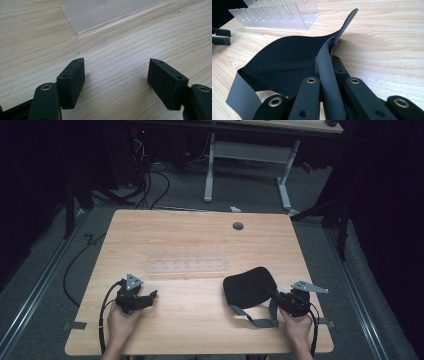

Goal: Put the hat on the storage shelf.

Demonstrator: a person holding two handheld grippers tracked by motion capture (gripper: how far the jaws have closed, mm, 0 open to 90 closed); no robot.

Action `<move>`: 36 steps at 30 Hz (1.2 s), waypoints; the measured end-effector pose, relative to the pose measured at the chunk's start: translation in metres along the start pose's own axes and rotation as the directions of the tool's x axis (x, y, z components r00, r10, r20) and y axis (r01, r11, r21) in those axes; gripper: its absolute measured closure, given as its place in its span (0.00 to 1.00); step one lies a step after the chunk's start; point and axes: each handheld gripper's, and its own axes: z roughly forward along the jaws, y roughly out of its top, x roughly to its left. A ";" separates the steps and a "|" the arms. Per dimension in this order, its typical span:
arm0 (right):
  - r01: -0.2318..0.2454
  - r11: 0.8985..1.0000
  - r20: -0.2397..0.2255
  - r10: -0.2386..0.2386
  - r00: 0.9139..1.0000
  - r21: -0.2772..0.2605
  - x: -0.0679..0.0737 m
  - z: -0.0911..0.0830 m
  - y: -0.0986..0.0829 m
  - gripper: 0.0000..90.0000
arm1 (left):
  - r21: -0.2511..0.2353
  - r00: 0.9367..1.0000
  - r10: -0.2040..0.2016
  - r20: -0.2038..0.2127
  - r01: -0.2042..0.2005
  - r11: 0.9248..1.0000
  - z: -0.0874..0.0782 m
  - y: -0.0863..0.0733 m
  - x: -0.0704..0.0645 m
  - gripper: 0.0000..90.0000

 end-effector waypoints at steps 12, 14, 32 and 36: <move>0.002 1.000 -0.001 -0.002 1.000 -0.016 0.002 -0.006 0.001 0.96 | 0.000 1.000 -0.001 0.000 0.001 1.000 0.000 0.000 0.000 0.34; 0.004 1.000 0.000 -0.004 1.000 -0.016 0.004 -0.007 0.002 0.96 | 0.001 1.000 0.000 0.002 0.000 1.000 0.000 0.000 0.000 0.34; 0.026 0.999 -0.002 -0.027 1.000 -0.035 0.012 -0.017 0.005 0.96 | 0.006 1.000 0.003 0.009 -0.003 1.000 0.000 0.000 -0.001 0.34; 0.027 0.999 -0.007 -0.027 1.000 -0.040 0.013 -0.019 0.005 0.96 | 0.005 1.000 0.002 0.006 -0.002 1.000 0.000 0.000 -0.001 0.34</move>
